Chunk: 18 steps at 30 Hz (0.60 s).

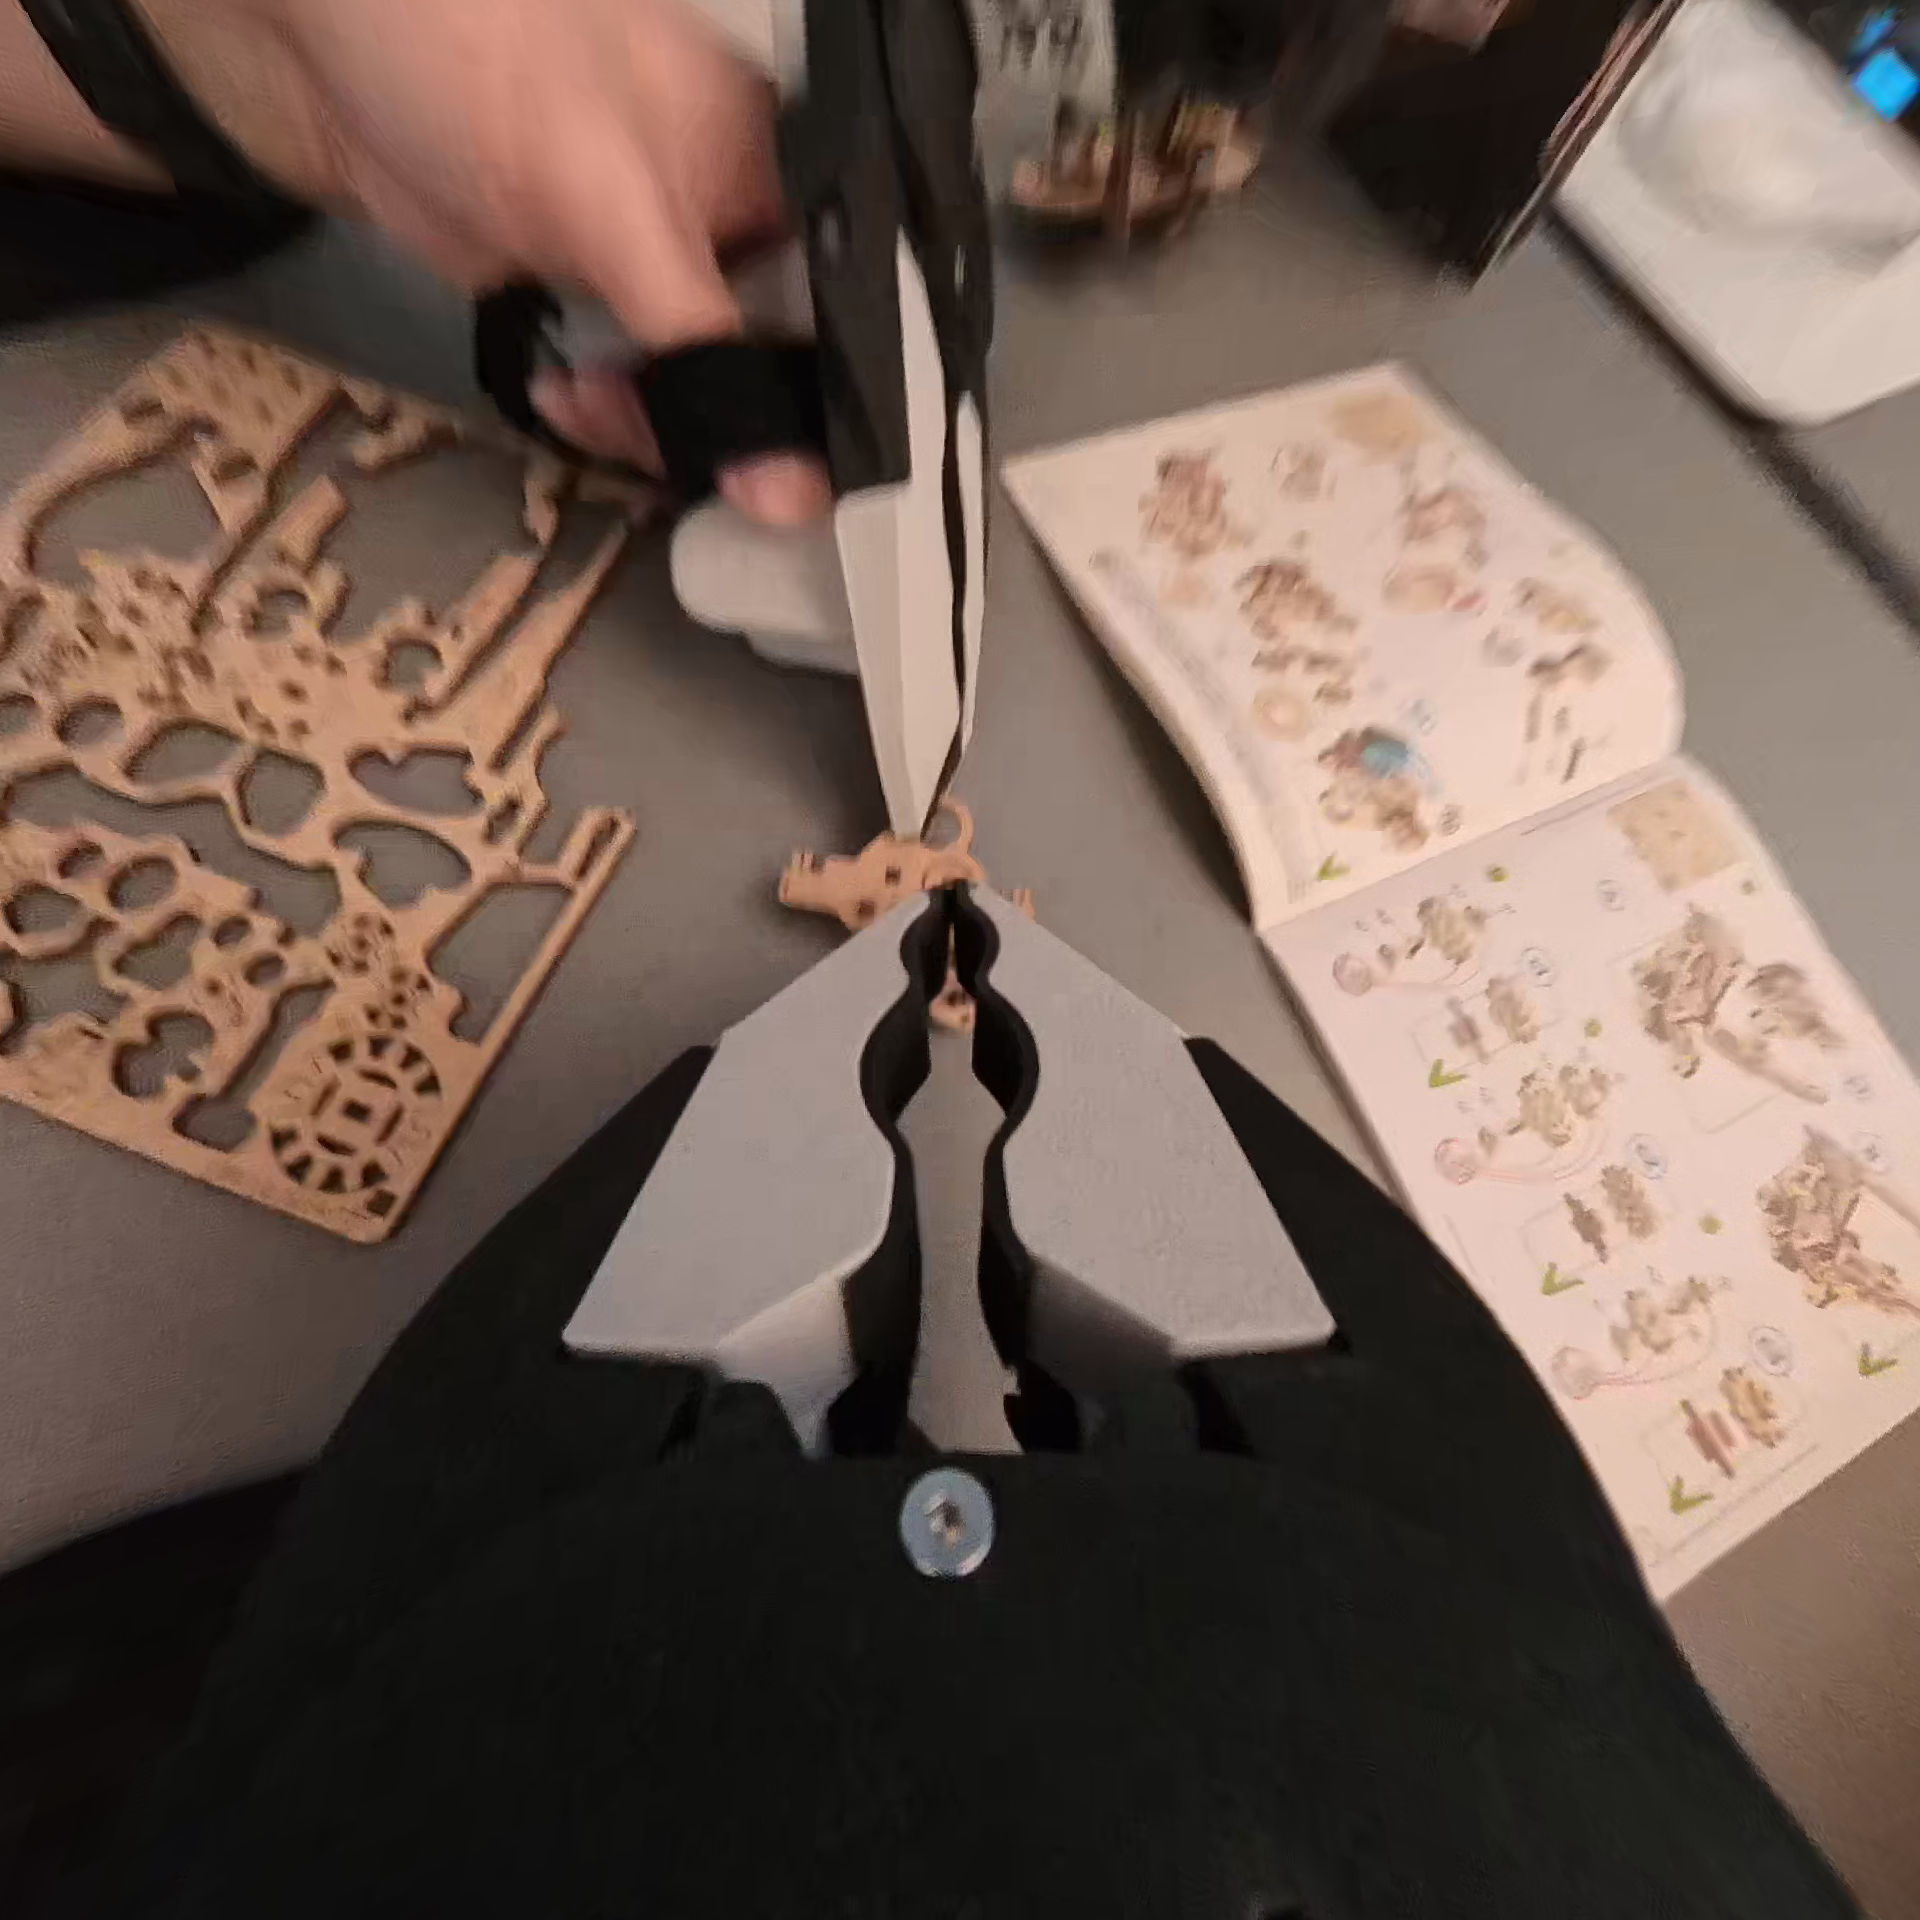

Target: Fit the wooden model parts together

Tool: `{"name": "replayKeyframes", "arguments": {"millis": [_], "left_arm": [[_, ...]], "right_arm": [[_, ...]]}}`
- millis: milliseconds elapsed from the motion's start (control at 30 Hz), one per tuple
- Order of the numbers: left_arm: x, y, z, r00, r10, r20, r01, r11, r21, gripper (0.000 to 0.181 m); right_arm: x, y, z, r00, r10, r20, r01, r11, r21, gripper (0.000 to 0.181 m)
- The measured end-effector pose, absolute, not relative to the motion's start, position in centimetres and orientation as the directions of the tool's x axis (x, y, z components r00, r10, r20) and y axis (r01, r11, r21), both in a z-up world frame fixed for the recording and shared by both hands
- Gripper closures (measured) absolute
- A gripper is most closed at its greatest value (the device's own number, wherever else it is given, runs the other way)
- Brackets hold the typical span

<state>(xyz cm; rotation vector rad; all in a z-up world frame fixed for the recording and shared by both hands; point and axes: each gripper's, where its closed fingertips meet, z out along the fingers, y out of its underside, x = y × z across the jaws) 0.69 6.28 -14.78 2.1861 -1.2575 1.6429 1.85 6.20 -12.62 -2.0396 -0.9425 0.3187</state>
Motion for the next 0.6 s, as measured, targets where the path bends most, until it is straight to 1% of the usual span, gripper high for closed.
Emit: {"name": "replayKeyframes", "arguments": {"millis": [33, 67, 100, 133, 167, 233, 300, 333, 367, 400, 433, 467, 500, 533, 600], "left_arm": [[0.7, 6.3, -14.8, 0.06, -0.527, 0.848, -0.676, -0.646, -0.354, 0.176], [0.7, 6.3, -14.8, 0.06, -0.526, 0.848, -0.676, -0.647, -0.353, 0.176], [0.7, 6.3, -14.8, 0.062, -0.527, 0.847, -0.676, -0.647, -0.353, 0.176], [0.7, 6.5, -14.8, 0.066, -0.528, 0.847, -0.671, -0.652, -0.354, 0.176], [0.7, 6.4, -14.8, 0.065, -0.523, 0.85, -0.672, -0.653, -0.35, 0.176], [0.7, 6.3, -14.9, 0.068, -0.521, 0.851, -0.676, -0.651, -0.344, 0.176], [0.6, 6.3, -15.0, 0.076, -0.524, 0.848, -0.683, -0.647, -0.338, 0.175], [0.6, 6.3, -14.9, 0.073, -0.523, 0.849, -0.681, -0.649, -0.341, 0.176], [0.6, 6.3, -14.9, 0.074, -0.521, 0.85, -0.681, -0.649, -0.339, 0.176], [0.6, 6.3, -14.9, 0.076, -0.52, 0.851, -0.68, -0.651, -0.337, 0.176], [0.6, 6.2, -14.9, 0.075, -0.52, 0.851, -0.682, -0.649, -0.337, 0.176], [0.6, 6.3, -15.0, 0.076, -0.521, 0.85, -0.682, -0.649, -0.336, 0.176], [0.6, 6.3, -15.0, 0.079, -0.522, 0.849, -0.68, -0.651, -0.337, 0.176], [0.6, 6.3, -15.0, 0.078, -0.521, 0.85, -0.683, -0.649, -0.336, 0.176], [0.6, 6.3, -15.0, 0.079, -0.523, 0.849, -0.682, -0.65, -0.336, 0.176]], "right_arm": [[1.7, 6.4, -12.1, 0.69, 0.715, 0.116, 0.488, -0.341, -0.803, 0.181], [2.0, 6.4, -13.4, 0.689, 0.714, 0.122, 0.52, -0.37, -0.77, 0.181], [2.8, 6.3, -15.4, 0.692, 0.711, 0.128, 0.568, -0.426, -0.704, 0.175], [2.2, 6.5, -14.3, 0.691, 0.714, 0.113, 0.529, -0.393, -0.753, 0.181], [2.3, 6.5, -13.8, 0.698, 0.708, 0.107, 0.523, -0.402, -0.751, 0.181], [1.8, 6.7, -12.7, 0.698, 0.703, 0.134, 0.507, -0.353, -0.786, 0.181], [2.0, 6.7, -15.0, 0.691, 0.712, 0.124, 0.55, -0.407, -0.729, 0.181], [1.8, 6.6, -14.4, 0.693, 0.714, 0.104, 0.529, -0.405, -0.746, 0.181], [1.9, 6.7, -13.7, 0.697, 0.708, 0.114, 0.524, -0.394, -0.755, 0.181], [1.9, 6.9, -12.5, 0.705, 0.693, 0.151, 0.509, -0.347, -0.788, 0.181], [1.7, 6.8, -12.8, 0.699, 0.699, 0.148, 0.512, -0.346, -0.786, 0.181], [2.0, 6.5, -15.1, 0.691, 0.712, 0.12, 0.546, -0.407, -0.732, 0.181], [1.9, 6.8, -14.5, 0.702, 0.704, 0.108, 0.511, -0.392, -0.765, 0.181], [2.2, 6.9, -14.3, 0.705, 0.699, 0.121, 0.53, -0.406, -0.745, 0.181], [1.2, 6.8, -12.7, 0.696, 0.7, 0.159, 0.519, -0.337, -0.786, 0.181]]}}
